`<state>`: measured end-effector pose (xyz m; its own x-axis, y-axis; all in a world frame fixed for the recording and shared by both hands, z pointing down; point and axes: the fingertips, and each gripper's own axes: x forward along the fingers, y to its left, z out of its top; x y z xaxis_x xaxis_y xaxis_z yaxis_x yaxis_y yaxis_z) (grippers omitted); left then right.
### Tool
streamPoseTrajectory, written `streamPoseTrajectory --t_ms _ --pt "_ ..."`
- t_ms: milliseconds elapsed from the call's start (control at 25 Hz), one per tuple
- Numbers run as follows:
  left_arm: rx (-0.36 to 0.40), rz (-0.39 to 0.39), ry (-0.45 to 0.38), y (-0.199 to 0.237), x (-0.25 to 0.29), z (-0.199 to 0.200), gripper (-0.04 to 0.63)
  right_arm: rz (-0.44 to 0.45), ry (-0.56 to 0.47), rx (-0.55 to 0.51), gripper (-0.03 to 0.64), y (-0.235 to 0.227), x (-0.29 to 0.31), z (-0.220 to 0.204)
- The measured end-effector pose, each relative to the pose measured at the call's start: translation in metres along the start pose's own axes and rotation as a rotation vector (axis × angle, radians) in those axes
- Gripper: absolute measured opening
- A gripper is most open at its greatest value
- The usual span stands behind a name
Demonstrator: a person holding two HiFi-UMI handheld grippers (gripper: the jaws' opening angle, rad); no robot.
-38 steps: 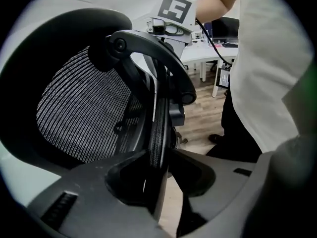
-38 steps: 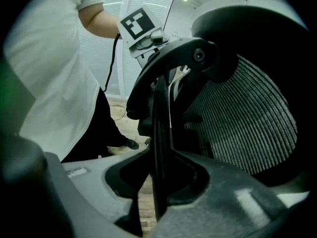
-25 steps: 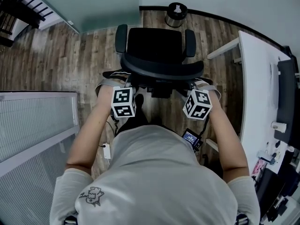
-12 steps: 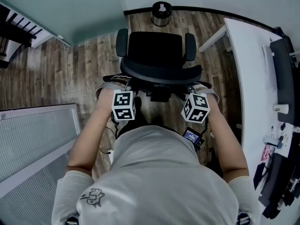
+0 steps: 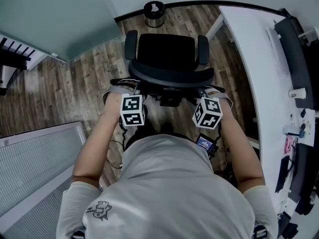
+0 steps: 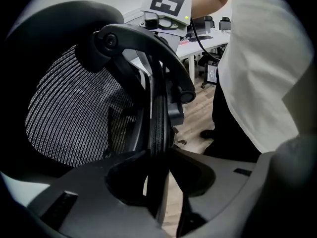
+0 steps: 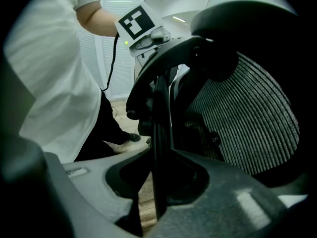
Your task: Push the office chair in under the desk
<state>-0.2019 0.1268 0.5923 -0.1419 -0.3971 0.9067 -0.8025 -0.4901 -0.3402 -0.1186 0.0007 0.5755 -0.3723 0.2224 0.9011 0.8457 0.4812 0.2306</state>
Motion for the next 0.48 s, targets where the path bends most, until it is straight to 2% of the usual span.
streamPoseTrajectory --t_ms 480 --pt "0.158 -0.023 -0.051 0.029 0.029 0.070 0.126 -0.068 0.028 0.224 0.086 0.012 -0.029 -0.061"
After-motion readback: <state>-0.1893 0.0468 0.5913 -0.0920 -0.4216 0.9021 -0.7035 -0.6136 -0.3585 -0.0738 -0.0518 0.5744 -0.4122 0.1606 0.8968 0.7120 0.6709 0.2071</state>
